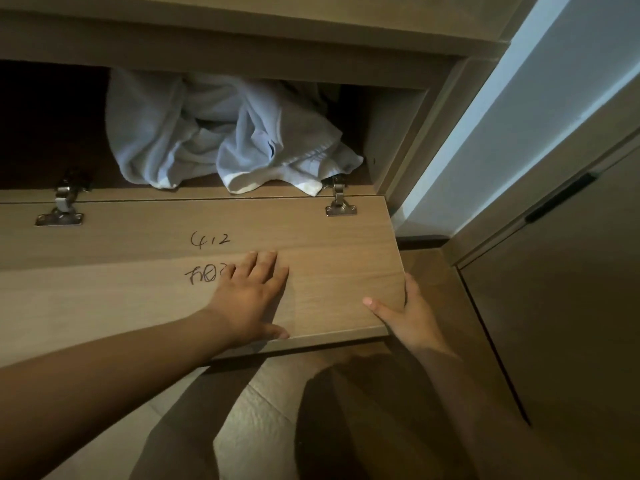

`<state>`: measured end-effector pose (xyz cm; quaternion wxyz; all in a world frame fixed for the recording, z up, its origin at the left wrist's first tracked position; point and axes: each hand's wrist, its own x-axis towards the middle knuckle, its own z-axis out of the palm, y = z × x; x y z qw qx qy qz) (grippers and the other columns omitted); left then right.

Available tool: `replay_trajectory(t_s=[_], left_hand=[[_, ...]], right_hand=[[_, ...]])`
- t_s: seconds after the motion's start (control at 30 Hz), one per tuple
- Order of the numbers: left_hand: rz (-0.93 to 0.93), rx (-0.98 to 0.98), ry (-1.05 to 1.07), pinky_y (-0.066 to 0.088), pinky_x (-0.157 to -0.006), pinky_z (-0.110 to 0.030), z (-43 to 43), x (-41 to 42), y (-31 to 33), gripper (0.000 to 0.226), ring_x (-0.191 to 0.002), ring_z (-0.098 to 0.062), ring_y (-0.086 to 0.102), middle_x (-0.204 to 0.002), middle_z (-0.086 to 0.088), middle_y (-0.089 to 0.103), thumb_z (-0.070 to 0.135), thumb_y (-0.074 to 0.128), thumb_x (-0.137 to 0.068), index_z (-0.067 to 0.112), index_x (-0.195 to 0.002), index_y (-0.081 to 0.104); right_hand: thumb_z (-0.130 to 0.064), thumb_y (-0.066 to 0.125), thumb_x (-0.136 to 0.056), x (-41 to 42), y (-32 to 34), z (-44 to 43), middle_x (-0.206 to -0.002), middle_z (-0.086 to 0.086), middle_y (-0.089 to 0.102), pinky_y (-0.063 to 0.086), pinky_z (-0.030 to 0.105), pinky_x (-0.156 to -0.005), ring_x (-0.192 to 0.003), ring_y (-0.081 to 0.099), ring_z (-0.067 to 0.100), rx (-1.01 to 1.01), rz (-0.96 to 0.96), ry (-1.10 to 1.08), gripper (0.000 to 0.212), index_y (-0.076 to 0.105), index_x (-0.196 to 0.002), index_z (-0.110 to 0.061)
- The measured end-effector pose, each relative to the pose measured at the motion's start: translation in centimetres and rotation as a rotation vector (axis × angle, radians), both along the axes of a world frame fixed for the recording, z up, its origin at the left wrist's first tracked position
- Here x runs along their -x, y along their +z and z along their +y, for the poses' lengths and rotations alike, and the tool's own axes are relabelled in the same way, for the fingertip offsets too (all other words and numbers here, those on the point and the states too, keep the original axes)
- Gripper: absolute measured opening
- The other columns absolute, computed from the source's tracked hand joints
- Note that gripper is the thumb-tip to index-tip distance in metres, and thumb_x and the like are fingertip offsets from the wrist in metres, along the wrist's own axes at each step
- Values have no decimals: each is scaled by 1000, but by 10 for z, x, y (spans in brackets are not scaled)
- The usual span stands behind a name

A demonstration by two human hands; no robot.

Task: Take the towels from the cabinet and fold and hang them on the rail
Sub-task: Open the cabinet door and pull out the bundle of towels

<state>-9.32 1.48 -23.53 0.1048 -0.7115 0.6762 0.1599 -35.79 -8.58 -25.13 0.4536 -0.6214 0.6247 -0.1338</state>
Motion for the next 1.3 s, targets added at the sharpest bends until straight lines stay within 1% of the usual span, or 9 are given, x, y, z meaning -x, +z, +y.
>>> replay_trajectory(t_s=[0.4, 0.53, 0.6, 0.67, 0.73, 0.8, 0.93, 1.07, 1.3], left_hand=[[-142, 21, -13, 9, -119, -53, 1, 7, -29, 106, -147, -38, -13, -160, -11, -23, 63, 57, -85, 23, -153, -14], [-96, 5, -16, 8, -120, -52, 1, 7, -20, 103, -148, -36, -13, -160, -9, -22, 63, 56, -86, 23, -154, -10], [25, -7, 12, 11, -121, -48, -1, 5, -8, 99, -150, -32, -6, -163, -7, -13, 63, 56, -85, 23, -156, 0], [247, 20, 119, 22, -119, -38, -7, -4, 10, 87, -147, -28, 18, -162, -8, 13, 58, 60, -86, 20, -154, 21], [404, 87, 234, 39, -106, -31, -12, -18, 30, 67, -130, -23, 45, -147, -8, 42, 50, 62, -88, 18, -143, 42], [416, 153, 291, 44, -97, -29, -15, -34, 44, 57, -118, -20, 54, -134, -6, 54, 44, 62, -90, 17, -138, 49], [370, 250, 417, 44, -89, -27, -14, -74, 57, 54, -116, -18, 56, -132, -4, 55, 40, 63, -90, 18, -138, 49], [374, 391, 603, 37, -80, -24, -10, -116, 58, 54, -113, -21, 58, -130, -9, 58, 37, 63, -91, 13, -137, 49], [382, 491, 833, 44, -90, -38, -16, -178, 46, 66, -122, -34, 50, -143, -16, 41, 46, 62, -89, 12, -142, 39]], right_hand=[[-43, 82, -73, -8, -28, -9, -145, 6, 45, 42, 48, -108, -133, 44, 27, -18, 126, -22, 97, 28, -150, -20], [-43, 80, -75, -18, -6, -13, -147, 6, 37, 39, 46, -110, -136, 37, 28, 139, 281, 95, 97, 24, -152, -24], [-43, 77, -78, -28, 10, -13, -149, 1, 35, 36, 40, -110, -136, 38, 22, 205, 286, 221, 90, 28, -151, -25], [-44, 74, -82, -42, 25, -16, -148, -1, 38, 35, 31, -107, -133, 41, 17, 211, 285, 374, 80, 35, -149, -22], [-45, 71, -84, -57, 38, -20, -141, -2, 45, 38, 24, -100, -123, 46, 11, 251, 297, 484, 69, 45, -143, -22], [-42, 71, -86, -76, 50, -24, -135, -4, 49, 39, 19, -90, -110, 47, 4, 309, 300, 543, 57, 52, -136, -23], [-39, 68, -88, -128, 66, -34, -134, -3, 51, 43, 24, -92, -115, 52, 9, 442, 332, 653, 49, 54, -133, -23], [-42, 65, -89, -184, 76, -46, -140, 2, 45, 41, 30, -99, -125, 48, 19, 514, 276, 664, 59, 47, -141, -21], [-41, 65, -90, -242, 66, -60, -148, 4, 31, 38, 35, -106, -134, 39, 23, 522, 194, 638, 69, 33, -148, -25]])
